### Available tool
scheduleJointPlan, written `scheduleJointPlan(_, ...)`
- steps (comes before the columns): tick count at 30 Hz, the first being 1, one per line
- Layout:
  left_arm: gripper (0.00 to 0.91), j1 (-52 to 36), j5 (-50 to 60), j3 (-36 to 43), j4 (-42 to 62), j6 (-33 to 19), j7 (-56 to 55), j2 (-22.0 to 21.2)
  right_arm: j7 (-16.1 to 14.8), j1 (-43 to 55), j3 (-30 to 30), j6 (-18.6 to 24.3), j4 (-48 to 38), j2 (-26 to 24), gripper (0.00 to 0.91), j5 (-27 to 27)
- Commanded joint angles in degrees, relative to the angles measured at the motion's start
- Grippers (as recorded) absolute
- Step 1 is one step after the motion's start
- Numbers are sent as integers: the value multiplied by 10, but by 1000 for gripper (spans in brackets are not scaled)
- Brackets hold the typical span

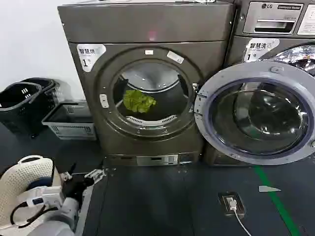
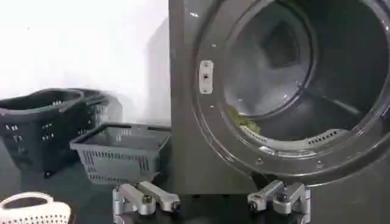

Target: Grasp the clothes from the dryer.

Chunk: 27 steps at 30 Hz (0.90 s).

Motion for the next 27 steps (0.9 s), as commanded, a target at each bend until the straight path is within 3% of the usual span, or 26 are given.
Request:
scheduleJointPlan(1, 907, 0, 2, 0, 2, 28, -1, 2, 8, 0, -5, 24, -6, -1, 907, 26)
scheduleJointPlan(27, 907, -3, 2, 0, 2, 28, -5, 5, 20, 9, -13, 15, -3, -1, 907, 28)
